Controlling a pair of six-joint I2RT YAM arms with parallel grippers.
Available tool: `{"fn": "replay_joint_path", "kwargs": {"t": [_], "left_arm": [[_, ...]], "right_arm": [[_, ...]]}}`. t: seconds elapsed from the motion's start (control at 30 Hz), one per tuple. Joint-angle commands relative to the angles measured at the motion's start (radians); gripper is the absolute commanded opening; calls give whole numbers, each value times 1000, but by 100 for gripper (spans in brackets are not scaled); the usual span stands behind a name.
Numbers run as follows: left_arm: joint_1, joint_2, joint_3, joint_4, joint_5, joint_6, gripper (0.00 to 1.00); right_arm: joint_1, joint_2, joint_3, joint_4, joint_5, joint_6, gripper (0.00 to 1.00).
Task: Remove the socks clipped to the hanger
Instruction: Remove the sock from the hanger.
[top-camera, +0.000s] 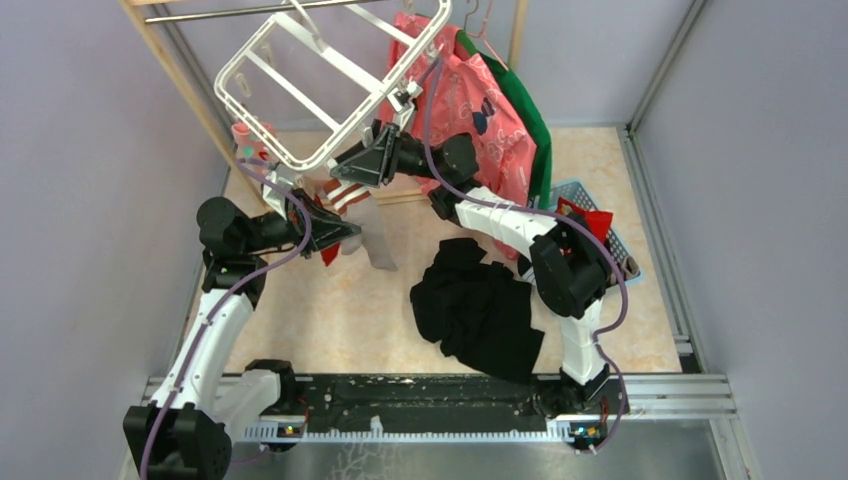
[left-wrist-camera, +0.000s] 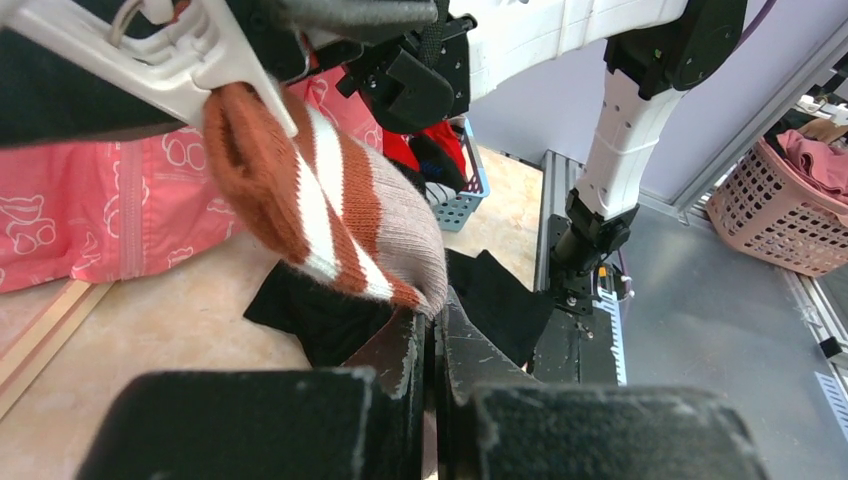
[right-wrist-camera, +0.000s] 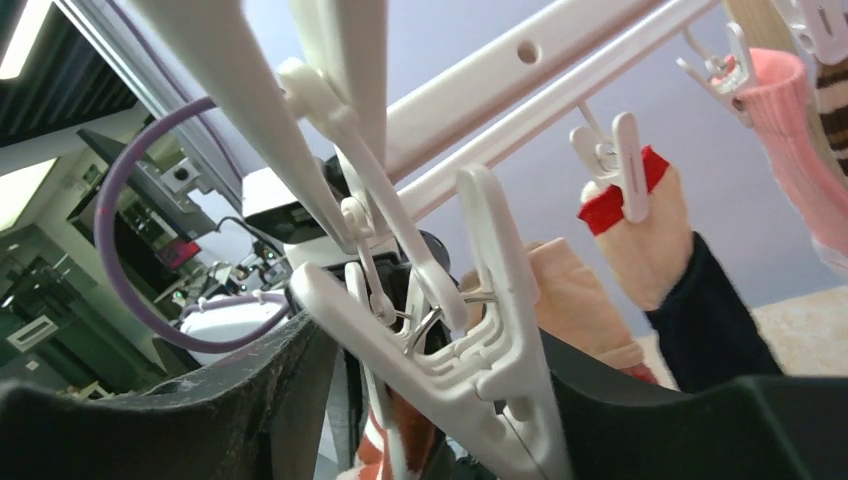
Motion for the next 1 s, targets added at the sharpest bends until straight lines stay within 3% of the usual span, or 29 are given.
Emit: {"fn": "replay_joint_path", "kwargs": {"t": [0.0,0.37,0.63,0.97], "left_arm": [[0,-8,-9,0,10,24,0],[0,-9,-11,-13,10,39,0],[1,-19,-15,-15,39,57,0],[2,-26,-22,-14,62,73,0]], "right_arm": [[7,5,73,80,1,37,54],[12,10,98,35,5,50,35],[16,27,80,35,-30,25,60],[30,45,71,51,-52,29,63]]}}
